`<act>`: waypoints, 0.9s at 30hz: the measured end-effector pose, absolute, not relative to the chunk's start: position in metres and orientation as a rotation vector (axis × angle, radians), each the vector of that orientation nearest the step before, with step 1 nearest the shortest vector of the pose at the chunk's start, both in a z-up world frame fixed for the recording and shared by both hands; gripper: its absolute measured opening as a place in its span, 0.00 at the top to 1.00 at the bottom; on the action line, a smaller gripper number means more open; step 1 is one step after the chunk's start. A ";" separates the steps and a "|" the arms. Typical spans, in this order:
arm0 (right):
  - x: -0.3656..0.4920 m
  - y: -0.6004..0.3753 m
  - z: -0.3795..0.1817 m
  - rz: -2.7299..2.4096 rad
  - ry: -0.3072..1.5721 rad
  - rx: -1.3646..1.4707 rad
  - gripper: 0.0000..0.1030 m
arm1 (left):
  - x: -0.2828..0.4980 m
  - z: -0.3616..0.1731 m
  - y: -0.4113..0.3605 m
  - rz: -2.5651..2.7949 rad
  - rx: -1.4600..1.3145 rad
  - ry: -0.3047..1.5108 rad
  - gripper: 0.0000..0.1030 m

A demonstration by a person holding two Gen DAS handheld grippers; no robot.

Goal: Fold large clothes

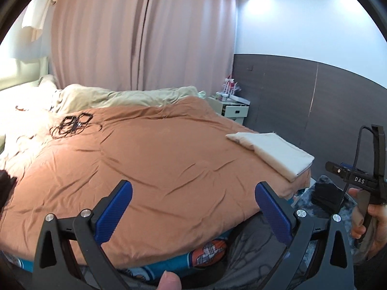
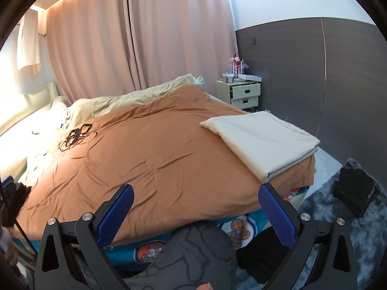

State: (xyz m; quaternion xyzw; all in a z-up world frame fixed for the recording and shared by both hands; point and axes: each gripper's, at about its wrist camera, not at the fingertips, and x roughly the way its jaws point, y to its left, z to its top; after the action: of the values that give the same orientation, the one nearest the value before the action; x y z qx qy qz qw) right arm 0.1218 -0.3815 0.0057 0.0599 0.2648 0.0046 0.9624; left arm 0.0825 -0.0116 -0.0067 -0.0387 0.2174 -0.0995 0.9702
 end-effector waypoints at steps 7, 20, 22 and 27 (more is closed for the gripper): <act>0.114 -0.372 -0.006 0.020 0.502 0.110 0.00 | 0.072 -0.026 0.000 -0.151 -0.099 0.470 0.00; 0.112 -0.353 -0.016 0.061 0.514 0.078 0.00 | 0.067 -0.023 -0.001 -0.136 -0.086 0.451 0.00; 0.112 -0.351 -0.017 0.063 0.517 0.075 0.00 | 0.067 -0.023 -0.001 -0.136 -0.089 0.450 0.00; 0.110 -0.349 -0.018 0.063 0.519 0.082 0.00 | 0.066 -0.022 -0.001 -0.135 -0.084 0.448 0.00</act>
State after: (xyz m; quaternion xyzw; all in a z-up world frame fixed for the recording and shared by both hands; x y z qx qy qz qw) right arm 0.1103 -0.3490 -0.0183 0.0406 0.2565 0.0312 0.9652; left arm 0.0661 -0.0013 -0.0224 -0.0416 0.2219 -0.0667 0.9719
